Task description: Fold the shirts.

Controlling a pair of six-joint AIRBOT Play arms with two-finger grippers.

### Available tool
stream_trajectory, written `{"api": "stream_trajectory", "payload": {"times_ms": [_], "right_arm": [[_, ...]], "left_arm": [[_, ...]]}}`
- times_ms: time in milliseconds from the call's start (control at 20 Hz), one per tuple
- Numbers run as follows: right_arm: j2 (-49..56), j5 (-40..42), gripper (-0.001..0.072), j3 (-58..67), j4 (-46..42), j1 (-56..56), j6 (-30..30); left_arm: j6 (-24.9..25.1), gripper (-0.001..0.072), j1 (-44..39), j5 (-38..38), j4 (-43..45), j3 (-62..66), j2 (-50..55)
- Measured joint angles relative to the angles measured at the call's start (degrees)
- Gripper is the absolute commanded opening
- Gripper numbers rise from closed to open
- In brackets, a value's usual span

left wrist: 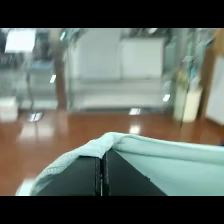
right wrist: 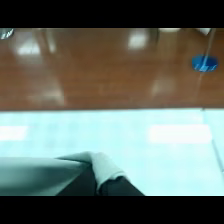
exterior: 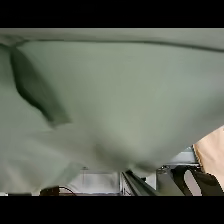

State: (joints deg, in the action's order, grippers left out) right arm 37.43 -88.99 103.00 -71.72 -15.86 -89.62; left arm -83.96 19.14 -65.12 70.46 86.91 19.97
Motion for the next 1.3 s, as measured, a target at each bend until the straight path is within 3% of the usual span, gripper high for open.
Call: {"api": "stream_trajectory", "payload": {"times_ms": [200, 450, 900, 1100, 1300], "right_arm": [[2.1, 2.3, 0.0018, -12.4, 6.1, 0.0, 1.8], [14.2, 9.3, 0.0018, -22.1, 9.9, 0.0, 5.9], [50.2, 25.7, 0.0018, -18.1, 25.3, 0.0, 11.6], [61.3, 27.4, 0.0018, -11.7, 28.0, 0.0, 11.0], [65.0, 24.6, 0.0018, -9.6, 28.3, -0.1, 12.2]], "left_arm": [[-1.8, 0.0025, -0.9, -0.2, -0.3, -11.1, 5.4], [0.0, 0.0026, -4.9, 6.1, -5.4, -21.4, 22.4], [0.7, 0.0025, -16.7, 30.3, -11.0, -16.5, 59.7], [-0.5, 0.0026, -17.8, 30.1, -13.2, -9.2, 71.3], [-0.9, 0.0026, -17.5, 25.4, -14.0, -6.0, 75.0]]}}
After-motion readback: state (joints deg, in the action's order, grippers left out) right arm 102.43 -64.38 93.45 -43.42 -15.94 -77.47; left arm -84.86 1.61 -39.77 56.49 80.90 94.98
